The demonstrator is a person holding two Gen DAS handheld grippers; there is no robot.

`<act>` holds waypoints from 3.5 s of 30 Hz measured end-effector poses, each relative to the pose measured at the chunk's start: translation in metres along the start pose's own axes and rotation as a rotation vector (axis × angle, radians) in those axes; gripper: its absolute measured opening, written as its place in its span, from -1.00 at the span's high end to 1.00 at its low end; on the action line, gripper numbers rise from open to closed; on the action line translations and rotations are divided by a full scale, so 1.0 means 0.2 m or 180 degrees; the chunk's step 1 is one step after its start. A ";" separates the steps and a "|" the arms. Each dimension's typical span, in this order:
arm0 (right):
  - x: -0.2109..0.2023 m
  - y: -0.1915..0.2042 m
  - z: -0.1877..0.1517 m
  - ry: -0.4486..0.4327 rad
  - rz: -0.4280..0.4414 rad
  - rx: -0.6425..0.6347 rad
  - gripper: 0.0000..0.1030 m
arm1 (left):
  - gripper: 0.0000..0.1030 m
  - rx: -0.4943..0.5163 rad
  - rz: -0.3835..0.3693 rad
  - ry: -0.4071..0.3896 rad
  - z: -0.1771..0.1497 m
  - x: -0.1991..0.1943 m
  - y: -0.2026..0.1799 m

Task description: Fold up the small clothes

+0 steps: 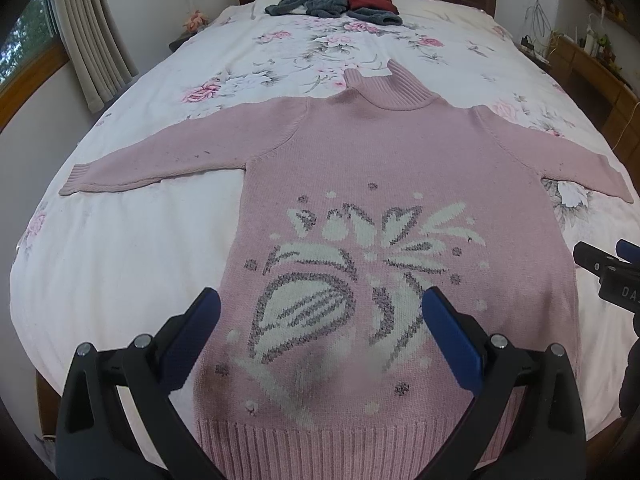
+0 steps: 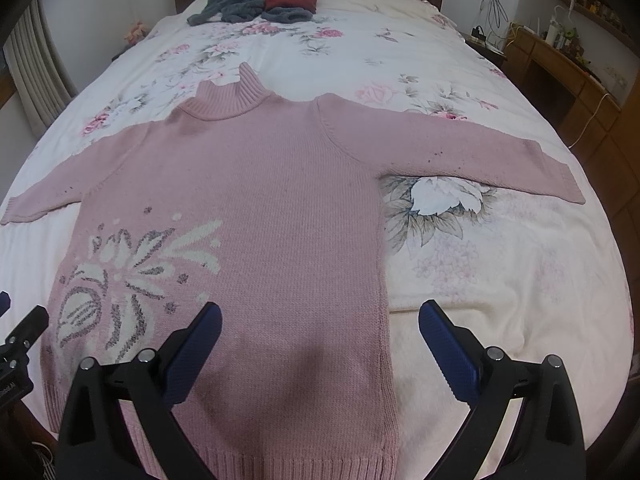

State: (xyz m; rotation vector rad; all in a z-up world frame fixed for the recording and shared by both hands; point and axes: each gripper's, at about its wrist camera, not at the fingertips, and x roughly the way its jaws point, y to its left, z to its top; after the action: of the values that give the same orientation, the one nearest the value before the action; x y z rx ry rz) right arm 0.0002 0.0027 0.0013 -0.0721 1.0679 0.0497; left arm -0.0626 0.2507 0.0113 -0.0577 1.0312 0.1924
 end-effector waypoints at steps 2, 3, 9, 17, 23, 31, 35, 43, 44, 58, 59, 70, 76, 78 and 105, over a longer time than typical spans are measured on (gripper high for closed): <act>0.00 0.00 0.00 -0.0013 0.0011 0.0009 -0.93 | -0.94 0.0000 -0.0002 0.0000 0.00 0.00 0.00; 0.00 0.00 0.00 -0.0021 0.0018 0.0016 -0.93 | -0.94 0.0000 -0.0001 -0.0001 0.00 0.00 0.00; 0.00 0.00 0.00 -0.0021 0.0025 0.0018 -0.93 | -0.94 0.0003 -0.0007 -0.0008 0.00 0.00 0.00; 0.00 0.00 0.01 -0.0026 0.0027 0.0021 -0.93 | -0.94 -0.0011 -0.0016 -0.0021 0.01 0.00 -0.02; 0.04 -0.08 0.03 0.0050 0.0173 0.0042 -0.92 | -0.94 -0.0033 0.0118 0.0015 0.04 0.03 -0.04; 0.19 -0.72 0.33 0.0203 0.0064 0.0537 -0.93 | -0.94 0.0130 -0.0332 -0.0061 0.27 0.16 -0.29; 0.24 -1.19 0.51 0.0150 -0.0333 0.0893 -0.93 | -0.94 0.0268 -0.0528 -0.0064 0.43 0.26 -0.52; 0.47 -2.05 0.58 0.0545 -0.0619 0.1712 -0.92 | -0.94 0.0302 -0.0670 -0.0191 0.68 0.39 -0.83; 0.53 -2.11 0.57 0.0625 -0.0577 0.1832 -0.92 | -0.94 0.0299 -0.0686 -0.0208 0.70 0.40 -0.85; 0.79 -2.38 0.52 0.0665 -0.0108 0.2304 0.06 | -0.94 0.0321 -0.0736 -0.0166 0.77 0.51 -0.93; 0.80 -2.40 0.51 0.0627 -0.0059 0.2327 0.17 | -0.94 0.0316 -0.0735 -0.0152 0.77 0.52 -0.93; 0.72 -2.46 0.53 0.0328 0.0009 0.2440 0.91 | -0.94 0.0282 -0.0672 -0.0135 0.77 0.50 -0.85; 0.74 -2.34 0.57 0.0367 -0.0307 0.2299 0.91 | -0.94 0.0109 -0.0572 -0.0013 0.77 0.55 -0.70; 0.68 -2.27 0.62 0.0209 -0.0375 0.2156 0.91 | -0.94 0.0099 -0.0493 -0.0031 0.75 0.56 -0.64; 0.72 -0.19 0.86 0.0126 0.0976 -0.0173 0.91 | -0.94 -0.0133 -0.0479 0.0077 0.71 0.63 -0.27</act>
State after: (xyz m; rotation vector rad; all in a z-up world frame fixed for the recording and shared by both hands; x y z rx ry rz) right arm 0.2227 -0.0207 -0.0404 0.0423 1.1101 0.3554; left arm 0.1294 0.2344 -0.0260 -0.1753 1.0423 0.0766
